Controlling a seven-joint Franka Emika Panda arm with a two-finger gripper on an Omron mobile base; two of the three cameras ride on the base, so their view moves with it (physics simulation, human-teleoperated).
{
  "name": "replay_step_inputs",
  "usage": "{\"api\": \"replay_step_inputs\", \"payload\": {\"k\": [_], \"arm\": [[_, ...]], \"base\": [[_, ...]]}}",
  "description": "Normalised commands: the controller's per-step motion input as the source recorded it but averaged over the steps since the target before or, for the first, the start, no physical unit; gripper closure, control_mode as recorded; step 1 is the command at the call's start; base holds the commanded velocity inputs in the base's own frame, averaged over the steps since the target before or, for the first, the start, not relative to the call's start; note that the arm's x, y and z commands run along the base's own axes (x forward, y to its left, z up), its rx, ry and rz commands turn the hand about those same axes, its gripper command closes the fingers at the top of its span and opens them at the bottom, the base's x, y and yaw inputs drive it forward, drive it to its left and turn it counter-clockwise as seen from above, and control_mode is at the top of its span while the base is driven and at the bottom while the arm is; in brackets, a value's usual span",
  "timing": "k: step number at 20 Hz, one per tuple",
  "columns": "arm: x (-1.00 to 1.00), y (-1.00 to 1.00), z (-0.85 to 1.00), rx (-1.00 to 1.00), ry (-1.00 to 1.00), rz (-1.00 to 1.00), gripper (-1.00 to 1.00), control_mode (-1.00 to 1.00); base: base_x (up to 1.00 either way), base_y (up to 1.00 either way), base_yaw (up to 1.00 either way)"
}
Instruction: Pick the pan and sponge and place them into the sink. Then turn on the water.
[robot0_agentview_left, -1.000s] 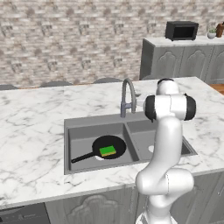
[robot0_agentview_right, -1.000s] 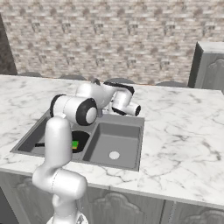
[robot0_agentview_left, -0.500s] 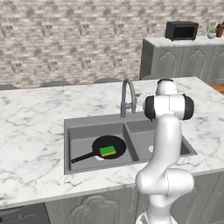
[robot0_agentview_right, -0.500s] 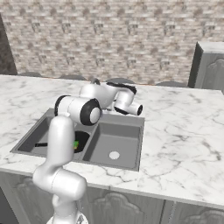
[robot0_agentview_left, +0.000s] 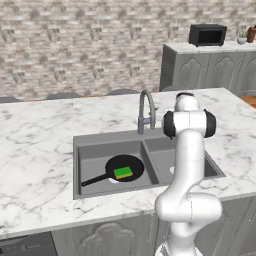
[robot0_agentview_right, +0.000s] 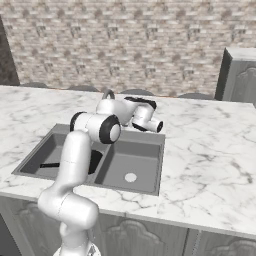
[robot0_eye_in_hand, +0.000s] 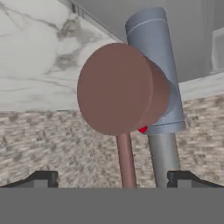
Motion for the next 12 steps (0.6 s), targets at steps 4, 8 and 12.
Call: {"api": "replay_step_inputs", "payload": {"k": [4, 8, 12], "arm": [[0.44, 0.00, -0.18, 0.00, 0.00, 0.00, -1.00, -1.00], [0.48, 0.00, -0.10, 0.00, 0.00, 0.00, -1.00, -1.00], [0.50, -0.04, -0.03, 0.04, 0.02, 0.00, -1.00, -1.00]], "base": [[0.00, 0.00, 0.00], [0.00, 0.00, 0.00], [0.00, 0.00, 0.00]]}}
